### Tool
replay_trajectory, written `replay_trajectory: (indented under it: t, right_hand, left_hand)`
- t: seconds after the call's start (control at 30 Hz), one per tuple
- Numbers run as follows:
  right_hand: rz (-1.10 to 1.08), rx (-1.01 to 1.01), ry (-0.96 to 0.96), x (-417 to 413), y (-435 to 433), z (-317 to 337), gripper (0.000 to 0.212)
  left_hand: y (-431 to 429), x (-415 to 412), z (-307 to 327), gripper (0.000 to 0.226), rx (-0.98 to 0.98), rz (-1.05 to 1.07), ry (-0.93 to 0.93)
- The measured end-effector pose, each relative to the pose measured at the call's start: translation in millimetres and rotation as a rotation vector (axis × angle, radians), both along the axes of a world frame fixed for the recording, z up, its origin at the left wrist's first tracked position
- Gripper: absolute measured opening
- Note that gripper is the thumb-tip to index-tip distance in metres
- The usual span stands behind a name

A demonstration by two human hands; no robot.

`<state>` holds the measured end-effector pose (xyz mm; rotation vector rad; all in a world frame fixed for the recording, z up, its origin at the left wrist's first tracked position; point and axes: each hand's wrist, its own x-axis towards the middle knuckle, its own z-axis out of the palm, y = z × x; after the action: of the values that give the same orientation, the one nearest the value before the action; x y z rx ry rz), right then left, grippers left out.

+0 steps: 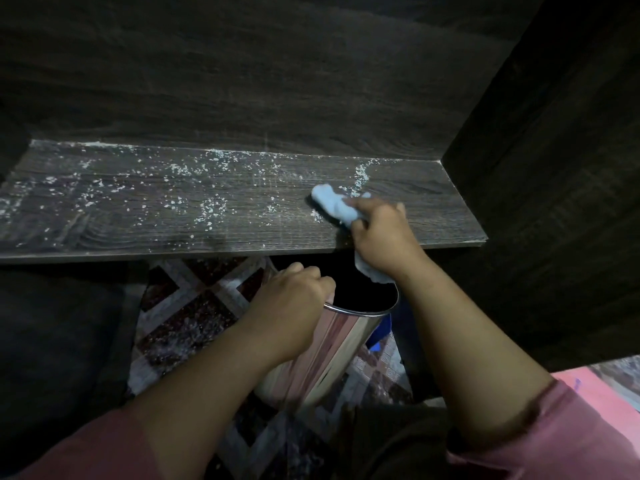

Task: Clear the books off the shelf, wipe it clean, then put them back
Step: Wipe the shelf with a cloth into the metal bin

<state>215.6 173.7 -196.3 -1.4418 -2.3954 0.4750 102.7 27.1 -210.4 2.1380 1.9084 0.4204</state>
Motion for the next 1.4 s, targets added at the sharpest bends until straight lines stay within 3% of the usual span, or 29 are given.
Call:
replay_trajectory:
  t: [0.1,0.17,0.27,0.37,0.57,0.73,0.97,1.23,1.33,1.4]
  right_hand:
    - [-0.122,0.119,0.067,10.8,13.4,4.3,0.044]
    - [-0.162,0.124,0.014,16.9,18.4,0.7,0.046]
    - [-0.118,0.113,-0.128,14.0,16.0,-10.1,0.048]
    - [-0.054,0.106,-0.111,2.7,12.7,-14.0,0.049]
    - [0.226,0.023,0.067,-6.9,6.7,-15.3,0.060]
    - [0.269,-0.069,0.166,-4.7,2.0,-11.3,0.049]
    - [0.235,-0.230,0.151,-2.7,-5.0,1.1,0.049]
    - [0.298,-0.376,-0.030,-4.0,-9.5,31.1,0.051]
    - [0.235,-0.447,0.066,3.0,-2.3,36.5,0.045]
    - [0.094,-0.382,0.219,7.2,4.7,35.6,0.037]
  left_hand:
    - [-0.4,-0.8,-1.1,0.028,-0.013,0.005,-0.011]
    - [-0.9,-1.2,-0.6,0.029,-0.020,0.011,-0.016]
    - [-1.4,-1.9,-0.4,0.029,-0.033,0.012,-0.020]
    - [-1.6,-4.3,-0.4,0.032,-0.058,0.019,-0.024]
    - [-4.5,-9.7,3.7,0.024,-0.109,0.034,-0.041]
    - [-4.3,-12.3,3.3,0.026,-0.113,0.024,-0.021]
    - [-2.4,-13.6,4.1,0.026,-0.101,0.030,-0.027]
    - [-3.8,-13.2,5.0,0.027,-0.091,0.032,-0.052]
    - [-5.1,-14.3,5.6,0.026,-0.077,0.024,-0.051]
    - [-5.7,-15.7,4.7,0.026,-0.071,0.029,-0.050]
